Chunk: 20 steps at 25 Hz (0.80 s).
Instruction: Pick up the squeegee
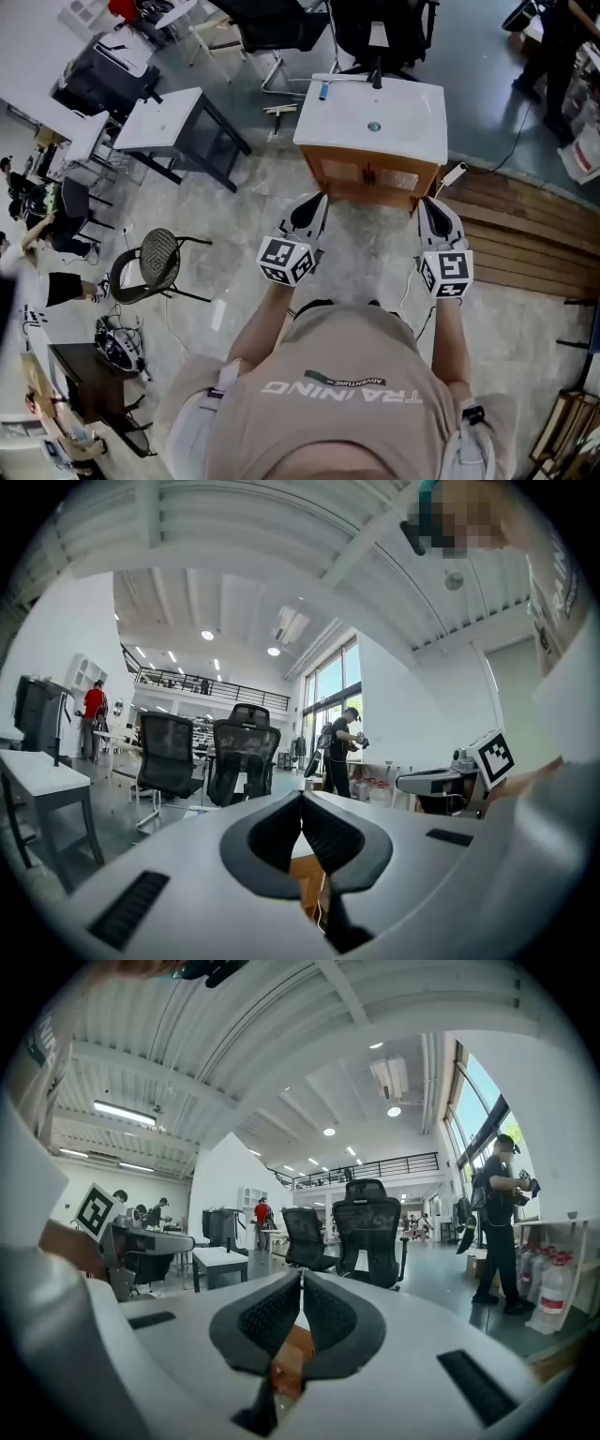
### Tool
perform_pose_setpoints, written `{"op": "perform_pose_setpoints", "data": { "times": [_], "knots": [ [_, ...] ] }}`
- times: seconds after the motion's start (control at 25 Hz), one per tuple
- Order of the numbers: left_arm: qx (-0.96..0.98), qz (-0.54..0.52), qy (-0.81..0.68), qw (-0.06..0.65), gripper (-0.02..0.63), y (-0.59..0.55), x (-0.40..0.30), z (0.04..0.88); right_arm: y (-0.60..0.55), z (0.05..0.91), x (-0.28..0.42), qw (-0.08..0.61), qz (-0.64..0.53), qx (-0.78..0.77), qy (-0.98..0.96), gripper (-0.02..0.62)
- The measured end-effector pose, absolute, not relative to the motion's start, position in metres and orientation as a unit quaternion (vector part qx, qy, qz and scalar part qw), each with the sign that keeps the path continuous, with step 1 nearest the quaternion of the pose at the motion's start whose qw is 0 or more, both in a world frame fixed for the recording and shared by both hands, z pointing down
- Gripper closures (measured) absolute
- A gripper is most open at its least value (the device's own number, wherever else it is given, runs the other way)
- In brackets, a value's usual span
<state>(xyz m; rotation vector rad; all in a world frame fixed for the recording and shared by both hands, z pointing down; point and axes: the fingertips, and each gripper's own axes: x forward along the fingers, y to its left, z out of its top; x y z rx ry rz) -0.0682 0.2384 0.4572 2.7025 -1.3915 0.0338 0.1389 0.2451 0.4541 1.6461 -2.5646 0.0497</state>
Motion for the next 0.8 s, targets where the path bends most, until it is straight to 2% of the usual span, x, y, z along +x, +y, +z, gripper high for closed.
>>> {"op": "perform_pose_setpoints", "data": {
  "times": [0.4, 0.8],
  "knots": [
    [0.873, 0.027, -0.481, 0.075, 0.594, 0.221, -0.065, 0.483, 0.222, 0.484, 0.141, 0.056, 0.046, 0.503, -0.861, 0.558],
    [0.878, 0.021, -0.47, 0.082, 0.594, 0.142, -0.086, 0.498, 0.159, 0.492, 0.119, 0.076, 0.048, 0.503, -0.86, 0.558]
  ]
}}
